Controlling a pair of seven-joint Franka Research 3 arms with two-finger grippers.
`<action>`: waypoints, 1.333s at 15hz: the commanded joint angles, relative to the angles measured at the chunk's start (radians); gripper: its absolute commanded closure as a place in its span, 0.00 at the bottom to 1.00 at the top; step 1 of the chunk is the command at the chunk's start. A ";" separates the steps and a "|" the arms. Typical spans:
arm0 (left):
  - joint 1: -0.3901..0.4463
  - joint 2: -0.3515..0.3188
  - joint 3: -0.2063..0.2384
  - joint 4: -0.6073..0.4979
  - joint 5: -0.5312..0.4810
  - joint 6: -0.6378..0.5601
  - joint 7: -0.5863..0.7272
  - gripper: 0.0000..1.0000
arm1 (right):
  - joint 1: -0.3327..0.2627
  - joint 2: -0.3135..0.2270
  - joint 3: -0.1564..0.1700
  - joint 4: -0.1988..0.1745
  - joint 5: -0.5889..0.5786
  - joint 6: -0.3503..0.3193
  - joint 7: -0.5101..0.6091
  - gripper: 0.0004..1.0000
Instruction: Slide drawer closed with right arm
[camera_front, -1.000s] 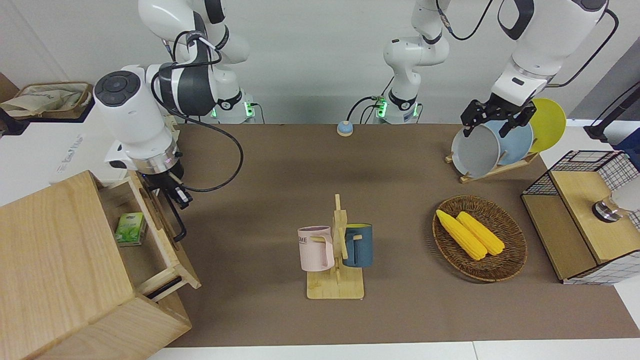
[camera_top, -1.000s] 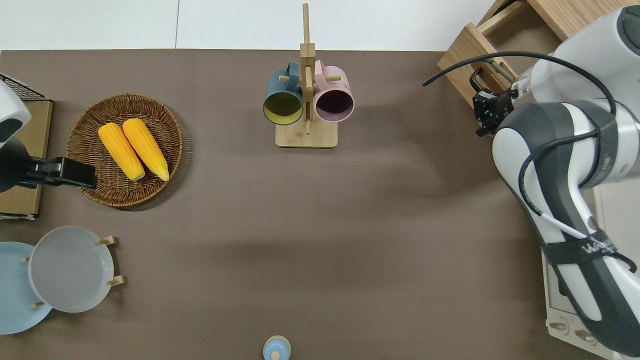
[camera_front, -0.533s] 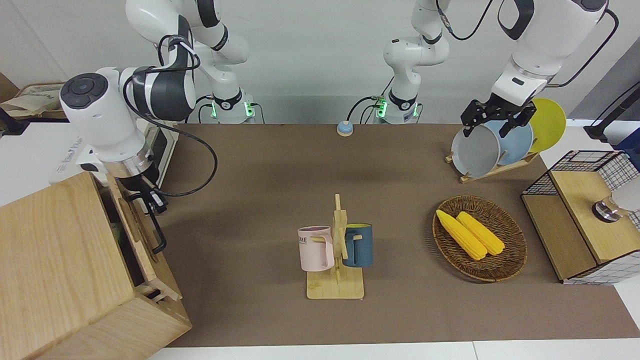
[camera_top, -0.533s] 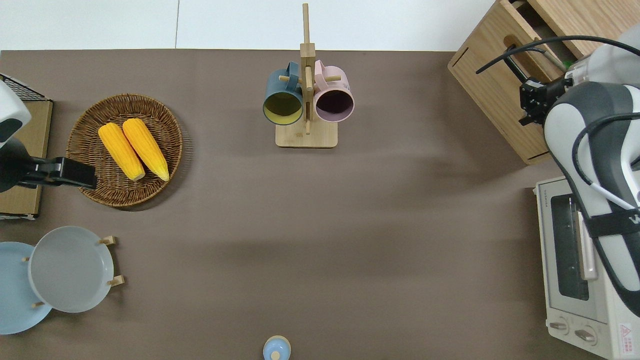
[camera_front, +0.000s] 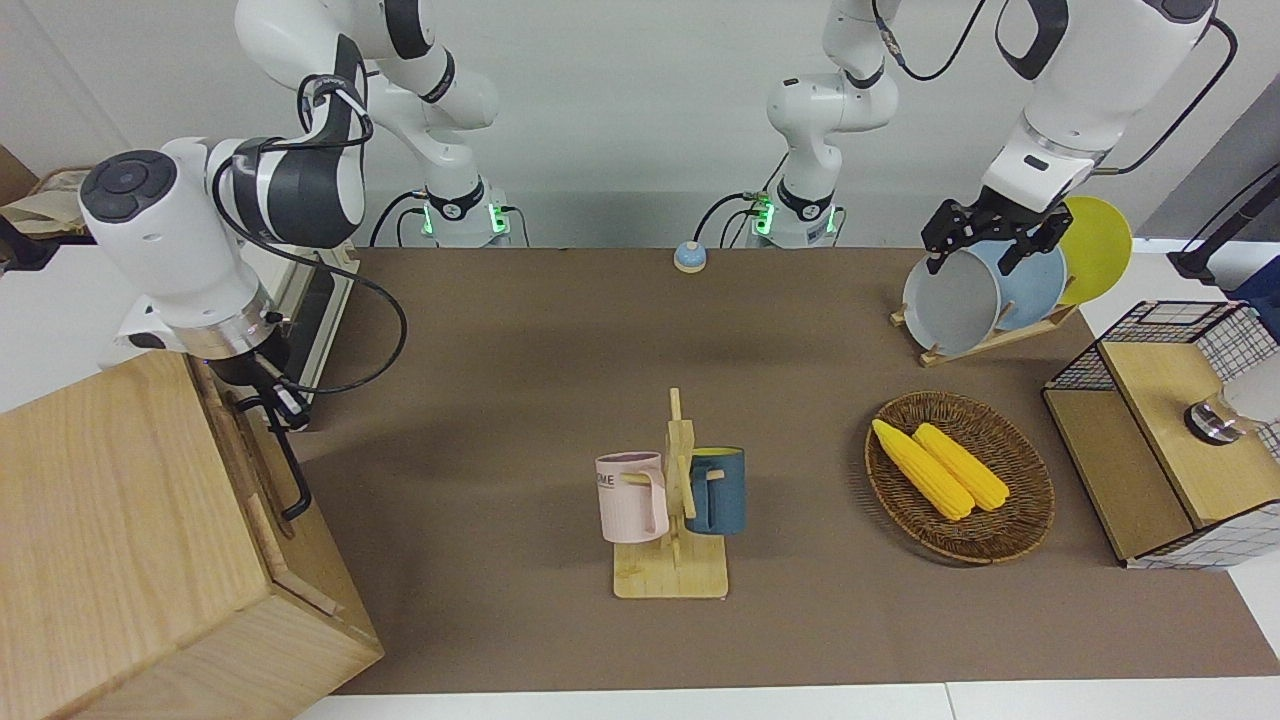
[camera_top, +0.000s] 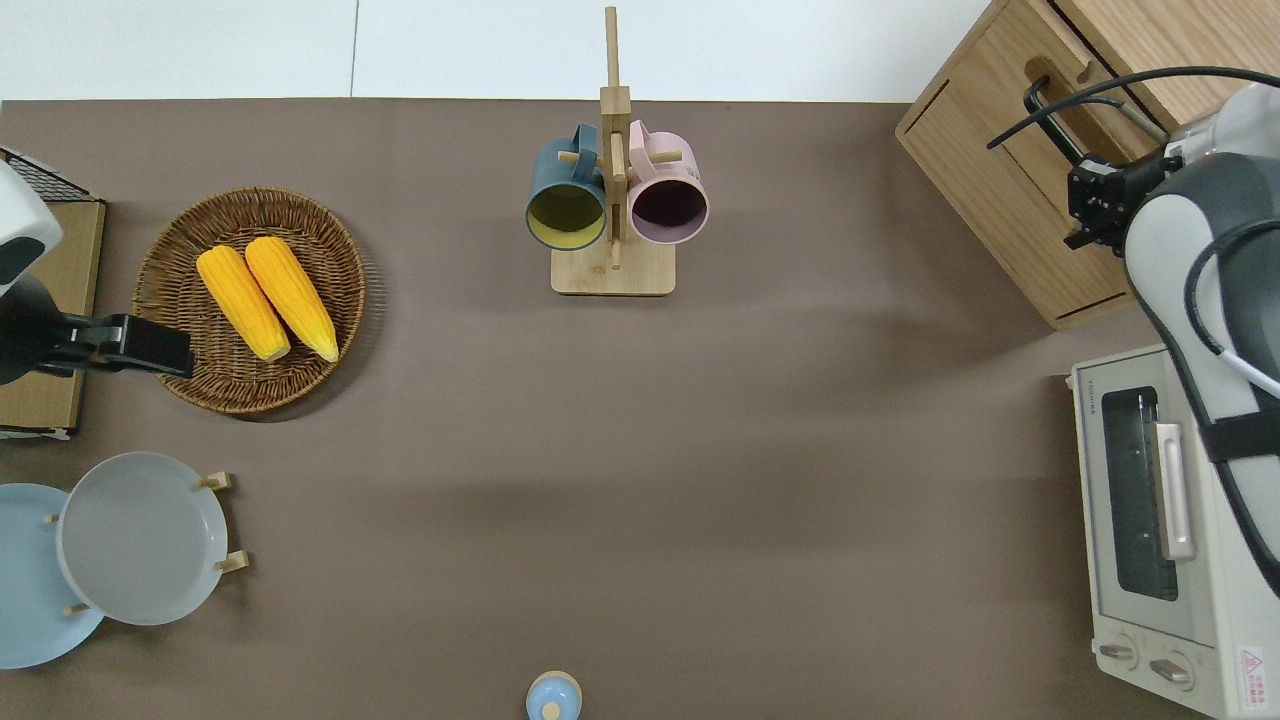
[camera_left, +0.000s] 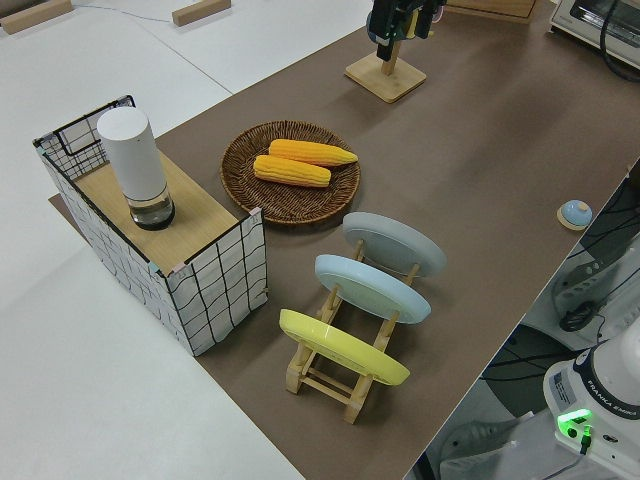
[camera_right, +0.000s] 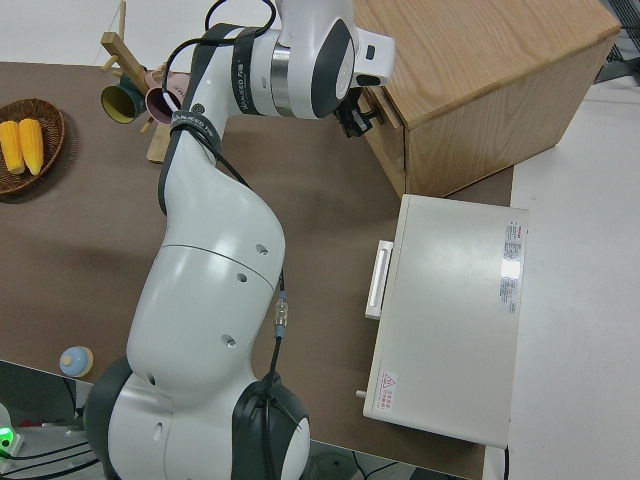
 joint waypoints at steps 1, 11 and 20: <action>-0.007 -0.004 0.000 0.009 0.018 -0.018 -0.010 0.01 | -0.050 0.029 0.010 0.041 -0.014 0.014 -0.059 1.00; -0.007 -0.003 0.000 0.009 0.018 -0.018 -0.010 0.01 | -0.009 0.026 0.013 0.039 -0.012 -0.002 -0.041 1.00; -0.007 -0.003 0.000 0.010 0.018 -0.018 -0.010 0.01 | 0.158 -0.155 0.032 -0.088 -0.012 -0.074 -0.109 1.00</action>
